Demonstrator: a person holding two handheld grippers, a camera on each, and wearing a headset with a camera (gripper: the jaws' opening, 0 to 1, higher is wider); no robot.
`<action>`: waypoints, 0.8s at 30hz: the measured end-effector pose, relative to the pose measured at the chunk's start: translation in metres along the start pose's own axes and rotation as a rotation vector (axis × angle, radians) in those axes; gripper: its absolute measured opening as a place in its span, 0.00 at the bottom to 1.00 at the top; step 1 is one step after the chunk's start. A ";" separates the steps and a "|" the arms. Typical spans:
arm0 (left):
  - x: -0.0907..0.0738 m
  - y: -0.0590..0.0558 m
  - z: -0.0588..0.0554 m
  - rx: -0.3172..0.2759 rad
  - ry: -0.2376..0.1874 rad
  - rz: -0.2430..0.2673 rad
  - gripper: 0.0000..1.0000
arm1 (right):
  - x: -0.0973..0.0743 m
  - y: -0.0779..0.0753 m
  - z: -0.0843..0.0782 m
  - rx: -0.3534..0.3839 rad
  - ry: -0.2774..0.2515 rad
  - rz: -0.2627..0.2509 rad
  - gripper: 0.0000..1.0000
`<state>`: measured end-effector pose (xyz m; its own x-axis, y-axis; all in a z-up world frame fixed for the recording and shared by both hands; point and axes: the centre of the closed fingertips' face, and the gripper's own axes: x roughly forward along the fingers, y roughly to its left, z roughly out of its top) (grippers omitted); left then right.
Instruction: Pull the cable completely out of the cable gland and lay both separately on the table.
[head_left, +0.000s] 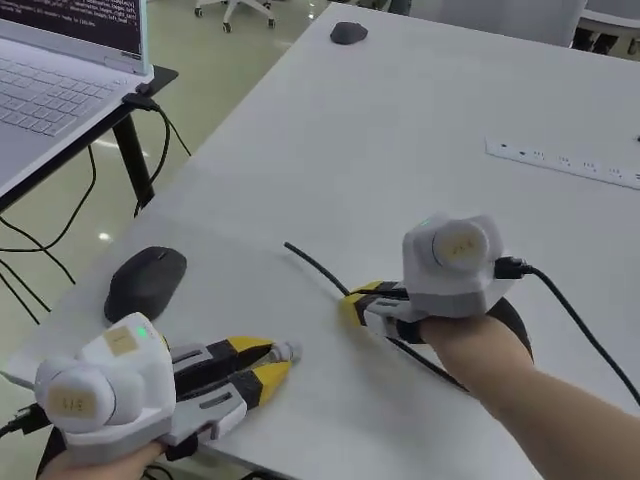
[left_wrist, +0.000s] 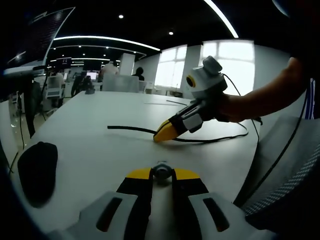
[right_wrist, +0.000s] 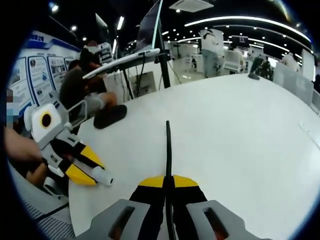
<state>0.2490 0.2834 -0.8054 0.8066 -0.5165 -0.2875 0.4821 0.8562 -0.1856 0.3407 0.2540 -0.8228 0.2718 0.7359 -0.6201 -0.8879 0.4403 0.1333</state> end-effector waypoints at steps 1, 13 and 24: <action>0.000 0.000 0.001 0.006 -0.001 0.004 0.15 | 0.000 0.000 0.002 0.001 -0.004 0.000 0.00; 0.000 0.000 0.000 0.088 -0.003 -0.003 0.16 | 0.005 0.006 0.006 -0.222 -0.020 -0.022 0.04; 0.004 0.002 -0.001 0.081 0.001 0.027 0.62 | 0.000 -0.003 0.007 -0.249 -0.026 -0.069 0.33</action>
<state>0.2532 0.2831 -0.8077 0.8195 -0.4932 -0.2919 0.4864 0.8679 -0.1009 0.3460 0.2567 -0.8178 0.3418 0.7225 -0.6010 -0.9299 0.3526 -0.1050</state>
